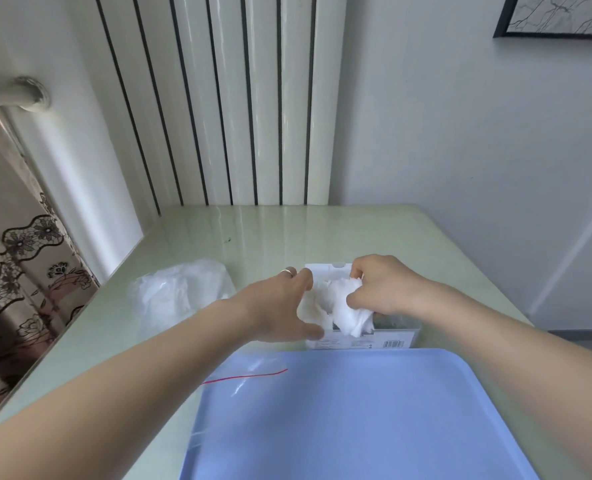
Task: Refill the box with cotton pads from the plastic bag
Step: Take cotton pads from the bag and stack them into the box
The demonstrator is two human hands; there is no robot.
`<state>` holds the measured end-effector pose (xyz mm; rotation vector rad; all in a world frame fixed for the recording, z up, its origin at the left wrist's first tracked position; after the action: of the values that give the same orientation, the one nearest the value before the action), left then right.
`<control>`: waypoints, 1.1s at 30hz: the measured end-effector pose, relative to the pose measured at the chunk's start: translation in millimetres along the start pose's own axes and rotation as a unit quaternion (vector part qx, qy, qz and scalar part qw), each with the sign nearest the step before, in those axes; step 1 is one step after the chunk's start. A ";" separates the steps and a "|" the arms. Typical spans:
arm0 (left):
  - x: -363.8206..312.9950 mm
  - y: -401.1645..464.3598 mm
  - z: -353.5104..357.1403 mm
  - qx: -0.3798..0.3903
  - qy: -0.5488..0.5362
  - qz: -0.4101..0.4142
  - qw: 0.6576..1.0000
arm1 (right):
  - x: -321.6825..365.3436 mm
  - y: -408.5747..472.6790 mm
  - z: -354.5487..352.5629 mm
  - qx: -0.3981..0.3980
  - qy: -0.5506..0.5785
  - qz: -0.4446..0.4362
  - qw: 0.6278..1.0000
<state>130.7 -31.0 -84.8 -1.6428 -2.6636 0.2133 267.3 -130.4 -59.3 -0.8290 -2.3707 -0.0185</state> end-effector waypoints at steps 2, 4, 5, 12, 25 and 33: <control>-4.6 2.2 9.3 0.009 -0.011 -0.001 1.000 | 8.9 -4.1 -0.6 -0.018 -0.105 -0.024 0.994; -7.5 6.9 16.7 0.009 -0.019 -0.001 1.000 | 21.5 -9.6 2.5 -0.040 -0.193 -0.057 0.979; -7.9 9.5 18.8 0.003 -0.026 -0.003 1.000 | 27.3 -10.9 6.0 -0.046 -0.229 -0.074 0.969; -3.2 16.2 22.2 0.001 -0.113 -0.017 0.993 | 28.9 -7.1 28.0 0.018 -0.211 -0.060 0.975; 7.2 14.0 16.6 0.045 -0.204 -0.010 0.978 | 3.4 1.5 40.7 -0.019 -0.083 -0.054 0.995; -0.9 17.6 18.7 0.021 -0.189 0.005 0.982 | -5.9 15.1 48.4 0.014 0.062 0.004 0.998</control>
<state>145.4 -26.1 -105.4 -1.7577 -2.8852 0.6366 252.8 -111.6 -104.5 -0.8013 -2.2460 -0.0317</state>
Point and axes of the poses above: each hand's wrist, its own y-axis towards the middle knuckle, its own z-axis out of the palm, x = y × z, the point moved 5 cm from there along y, towards the middle knuckle, and after that the axes turned 10 degrees about y, right-handed, at the moved point
